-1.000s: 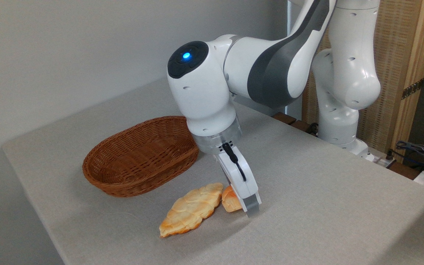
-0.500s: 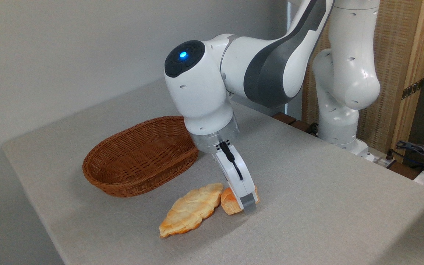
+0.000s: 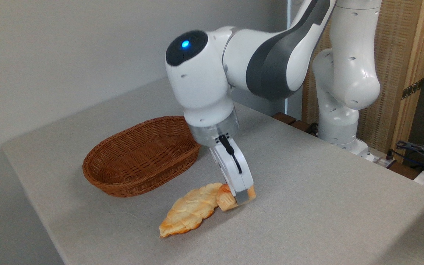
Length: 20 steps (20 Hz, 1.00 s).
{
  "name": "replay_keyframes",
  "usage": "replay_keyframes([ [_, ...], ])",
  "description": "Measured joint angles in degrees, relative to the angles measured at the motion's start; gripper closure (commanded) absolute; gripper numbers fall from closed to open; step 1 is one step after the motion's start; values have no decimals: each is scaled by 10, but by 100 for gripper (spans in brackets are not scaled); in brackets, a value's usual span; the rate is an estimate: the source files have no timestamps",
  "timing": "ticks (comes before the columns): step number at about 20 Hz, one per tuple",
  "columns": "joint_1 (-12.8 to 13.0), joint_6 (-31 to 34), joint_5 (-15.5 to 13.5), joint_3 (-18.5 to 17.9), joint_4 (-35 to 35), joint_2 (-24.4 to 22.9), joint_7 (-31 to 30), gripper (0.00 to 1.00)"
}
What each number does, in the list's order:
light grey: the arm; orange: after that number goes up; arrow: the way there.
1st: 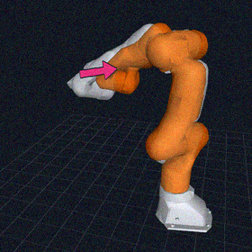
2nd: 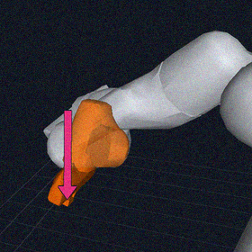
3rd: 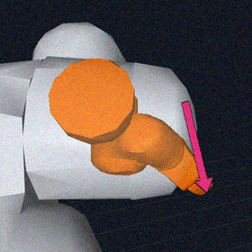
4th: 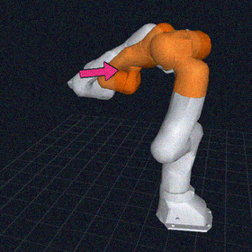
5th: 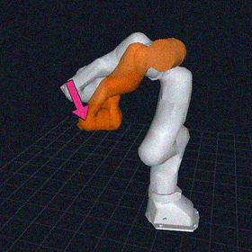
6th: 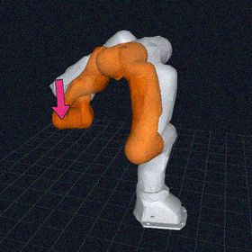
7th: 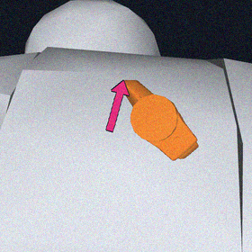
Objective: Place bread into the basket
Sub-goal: 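Carry the round bun over the basket and lower it inside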
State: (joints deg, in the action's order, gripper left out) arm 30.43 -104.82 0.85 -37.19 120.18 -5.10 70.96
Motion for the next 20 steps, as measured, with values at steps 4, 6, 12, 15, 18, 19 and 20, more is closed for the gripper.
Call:
replay_keyframes([
  [4, 1, 1, -50, 24, -31, -25, -13, 67],
  [6, 2, 1, -69, 48, -50, -27, -47, 67],
  [12, 7, 1, -109, 139, -88, -15, -180, 33],
  [15, 8, -7, -109, 184, -99, 5, -271, 0],
  [18, 8, -31, -108, 215, -106, 26, -371, 0],
  [19, 9, -33, -108, 220, -107, 31, -385, 0],
  [20, 8, -34, -108, 221, -109, 35, -390, 0],
])
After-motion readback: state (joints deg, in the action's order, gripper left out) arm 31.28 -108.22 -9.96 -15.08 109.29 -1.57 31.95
